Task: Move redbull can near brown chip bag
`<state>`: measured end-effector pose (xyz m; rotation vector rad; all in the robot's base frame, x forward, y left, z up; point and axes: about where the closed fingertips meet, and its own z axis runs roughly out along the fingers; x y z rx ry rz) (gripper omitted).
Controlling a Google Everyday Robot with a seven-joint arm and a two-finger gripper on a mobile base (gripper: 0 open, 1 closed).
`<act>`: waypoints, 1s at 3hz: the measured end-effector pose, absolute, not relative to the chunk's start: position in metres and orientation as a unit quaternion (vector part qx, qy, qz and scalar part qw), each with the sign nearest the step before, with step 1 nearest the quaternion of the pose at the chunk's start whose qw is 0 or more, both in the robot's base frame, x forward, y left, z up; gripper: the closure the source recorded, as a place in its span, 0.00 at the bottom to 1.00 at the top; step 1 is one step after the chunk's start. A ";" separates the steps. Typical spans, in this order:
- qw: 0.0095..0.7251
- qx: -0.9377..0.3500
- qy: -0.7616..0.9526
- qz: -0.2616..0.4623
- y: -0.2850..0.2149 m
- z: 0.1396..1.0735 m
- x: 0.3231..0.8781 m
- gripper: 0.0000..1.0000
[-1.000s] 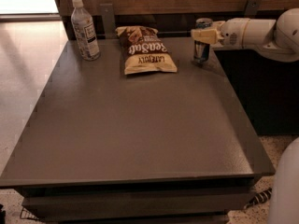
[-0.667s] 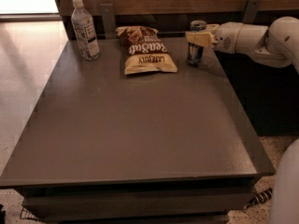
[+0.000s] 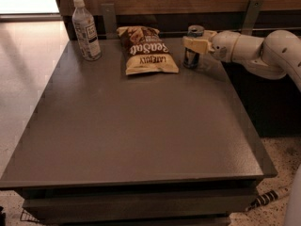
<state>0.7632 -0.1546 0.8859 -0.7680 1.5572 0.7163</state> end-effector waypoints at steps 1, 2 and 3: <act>0.590 -0.330 0.669 0.308 -0.154 0.893 0.763 0.76; 0.590 -0.330 0.669 0.308 -0.154 0.894 0.763 0.51; 0.590 -0.331 0.668 0.310 -0.151 0.894 0.764 0.28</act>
Offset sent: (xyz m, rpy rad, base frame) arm 0.0000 0.0001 0.0057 0.0000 0.0001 0.0001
